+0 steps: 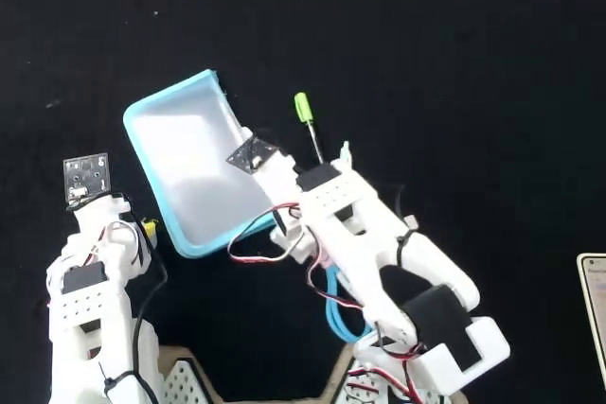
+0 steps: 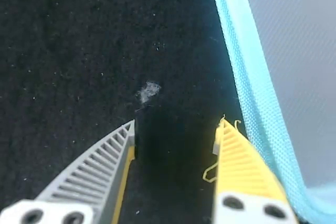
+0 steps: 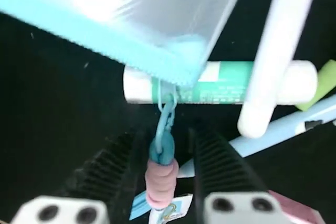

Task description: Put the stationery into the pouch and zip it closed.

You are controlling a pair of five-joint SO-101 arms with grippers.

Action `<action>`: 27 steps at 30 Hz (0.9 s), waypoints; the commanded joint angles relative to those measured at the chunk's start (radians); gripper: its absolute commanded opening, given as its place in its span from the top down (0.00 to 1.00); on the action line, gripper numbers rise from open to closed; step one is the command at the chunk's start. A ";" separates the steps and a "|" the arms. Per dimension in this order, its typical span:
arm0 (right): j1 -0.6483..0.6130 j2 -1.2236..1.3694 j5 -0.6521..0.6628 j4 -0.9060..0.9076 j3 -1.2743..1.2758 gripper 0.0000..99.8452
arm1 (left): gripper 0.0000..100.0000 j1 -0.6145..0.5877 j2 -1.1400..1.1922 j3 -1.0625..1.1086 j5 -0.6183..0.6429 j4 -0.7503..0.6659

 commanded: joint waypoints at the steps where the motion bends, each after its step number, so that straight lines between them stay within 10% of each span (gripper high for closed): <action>1: 0.005 -0.058 -0.011 -0.035 -0.012 0.94 | 0.76 -0.005 -0.014 -0.005 0.008 -0.006; 15: 0.000 -0.168 -0.005 0.206 -0.340 0.99 | 0.76 -0.005 -0.014 -0.022 0.006 0.017; 27: 0.005 -0.435 0.146 0.130 -0.432 0.99 | 0.76 0.015 -0.009 -0.673 -0.175 0.535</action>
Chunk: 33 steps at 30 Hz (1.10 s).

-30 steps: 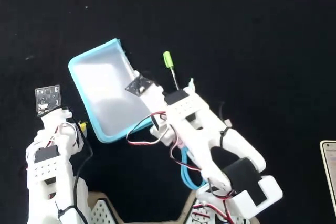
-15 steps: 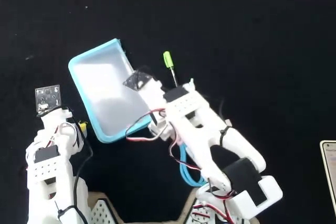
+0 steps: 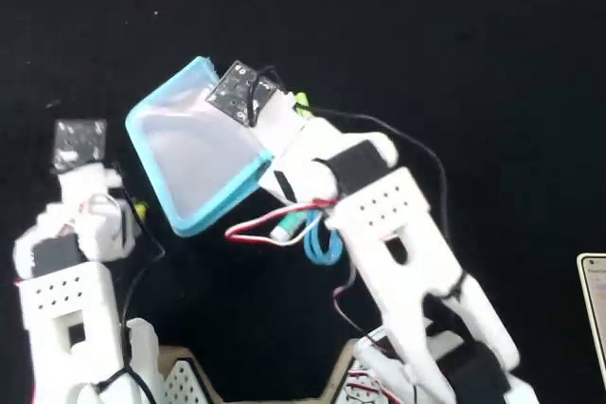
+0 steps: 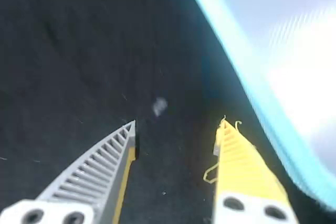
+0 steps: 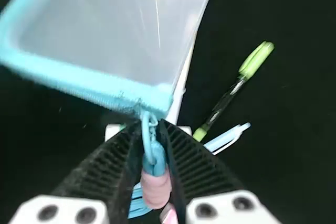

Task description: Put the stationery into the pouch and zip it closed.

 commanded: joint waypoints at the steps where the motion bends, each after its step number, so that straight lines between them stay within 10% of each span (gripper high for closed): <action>1: 0.002 -0.099 0.032 -0.077 -0.059 0.99 | 0.76 0.038 -0.003 -0.232 -0.018 0.097; 12: -0.044 -0.111 -0.098 -0.367 -0.056 0.99 | 0.76 0.354 -0.014 -0.061 -0.017 0.107; 22: -0.138 -0.108 -0.106 -0.456 -0.062 0.99 | 0.75 0.378 -0.014 -0.062 0.284 -0.012; 33: -0.138 -0.105 -0.106 -0.450 -0.156 0.99 | 0.75 0.449 -0.014 -0.168 0.305 -0.026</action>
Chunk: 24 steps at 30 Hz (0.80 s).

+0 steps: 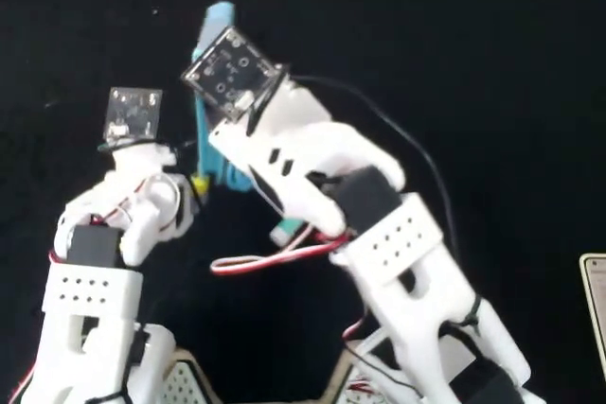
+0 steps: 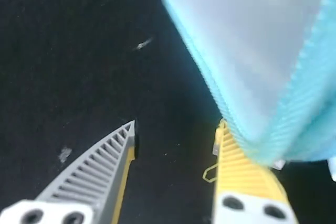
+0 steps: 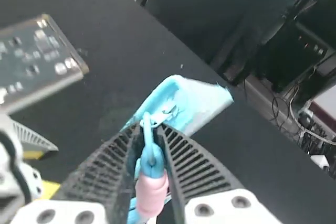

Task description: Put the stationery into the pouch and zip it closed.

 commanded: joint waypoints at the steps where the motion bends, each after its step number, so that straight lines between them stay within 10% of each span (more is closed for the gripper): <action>1: -0.014 -0.012 -0.006 -0.018 -0.077 0.99 | 0.75 0.028 -0.014 -0.061 0.011 -0.012; 24: -0.117 -0.016 -0.005 -0.018 0.088 0.99 | 0.75 -0.093 -0.014 -0.019 -0.152 0.215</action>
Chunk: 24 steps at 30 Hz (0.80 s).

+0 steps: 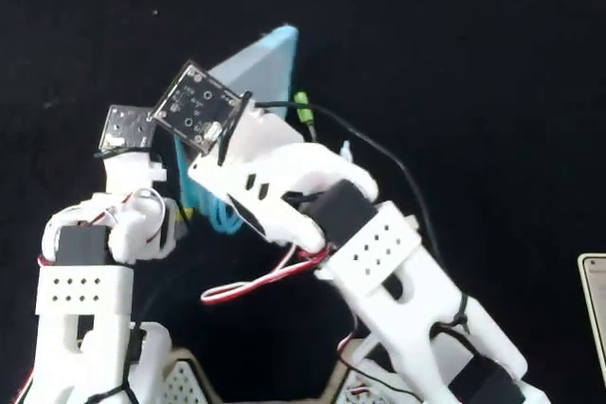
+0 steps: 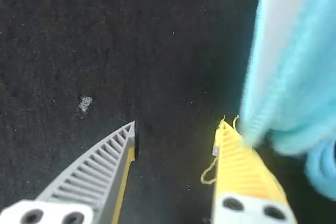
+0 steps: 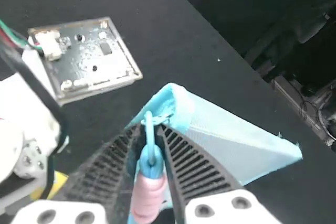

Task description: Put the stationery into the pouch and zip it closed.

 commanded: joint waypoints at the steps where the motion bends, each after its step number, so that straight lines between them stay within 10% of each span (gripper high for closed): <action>1: -0.011 -0.019 -0.005 -0.018 -0.001 0.99 | 0.75 0.018 -0.014 -0.027 -0.015 0.015; 10: -0.002 -0.021 -0.005 0.006 0.033 0.99 | 0.75 0.016 -0.015 -0.162 -0.124 0.216; 24: 0.044 -0.021 -0.005 0.138 0.035 0.99 | 0.75 -0.315 -0.015 -0.372 -0.351 0.227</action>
